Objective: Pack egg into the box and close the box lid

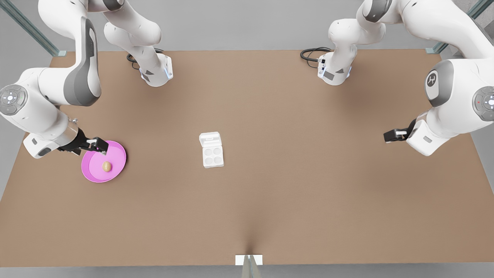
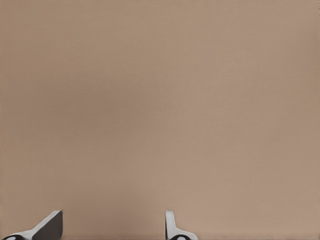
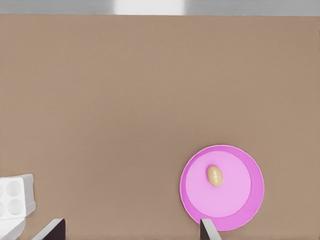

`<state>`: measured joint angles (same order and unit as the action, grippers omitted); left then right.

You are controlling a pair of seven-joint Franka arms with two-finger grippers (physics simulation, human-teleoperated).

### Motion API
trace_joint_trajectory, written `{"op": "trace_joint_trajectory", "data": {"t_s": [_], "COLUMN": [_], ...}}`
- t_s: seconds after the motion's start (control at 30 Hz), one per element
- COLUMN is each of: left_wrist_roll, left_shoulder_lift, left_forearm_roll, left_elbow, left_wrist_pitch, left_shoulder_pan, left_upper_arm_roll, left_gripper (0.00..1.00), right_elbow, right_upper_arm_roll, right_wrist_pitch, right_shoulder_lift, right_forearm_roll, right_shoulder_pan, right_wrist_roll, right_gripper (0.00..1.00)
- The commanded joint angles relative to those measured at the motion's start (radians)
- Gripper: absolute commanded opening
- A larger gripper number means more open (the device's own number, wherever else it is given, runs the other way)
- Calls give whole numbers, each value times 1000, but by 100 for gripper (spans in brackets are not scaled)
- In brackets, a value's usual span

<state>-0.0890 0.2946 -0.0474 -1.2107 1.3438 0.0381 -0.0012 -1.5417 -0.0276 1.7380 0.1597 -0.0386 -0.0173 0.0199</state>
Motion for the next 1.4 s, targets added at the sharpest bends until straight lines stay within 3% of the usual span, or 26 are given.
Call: {"op": "trace_joint_trajectory", "data": {"t_s": [0.0,0.07,0.2,0.3,0.83,1.37], "left_wrist_roll": [0,0,0,0,0,2], "left_shoulder_lift": [0,0,1,3,12,27], "left_forearm_roll": [0,0,-2,-2,-2,0], "left_elbow": [0,0,-3,-3,-7,-9], "left_wrist_pitch": [0,-2,-3,-3,-11,-37], "left_shoulder_pan": [0,2,3,3,5,8], "left_upper_arm_roll": [0,1,1,1,0,0], "left_gripper": [100,100,100,100,100,100], "right_elbow": [0,-61,-356,-405,-471,-459], "right_upper_arm_roll": [0,32,32,34,34,32], "right_wrist_pitch": [0,54,339,396,657,696], "right_shoulder_lift": [6,104,61,122,288,386], "right_forearm_roll": [-7,-15,-101,-101,-141,-139], "right_shoulder_pan": [-1,-15,-50,-121,-230,-248], "right_wrist_roll": [0,-41,-149,-267,-480,-483], "right_gripper": [100,100,100,100,100,100]}}
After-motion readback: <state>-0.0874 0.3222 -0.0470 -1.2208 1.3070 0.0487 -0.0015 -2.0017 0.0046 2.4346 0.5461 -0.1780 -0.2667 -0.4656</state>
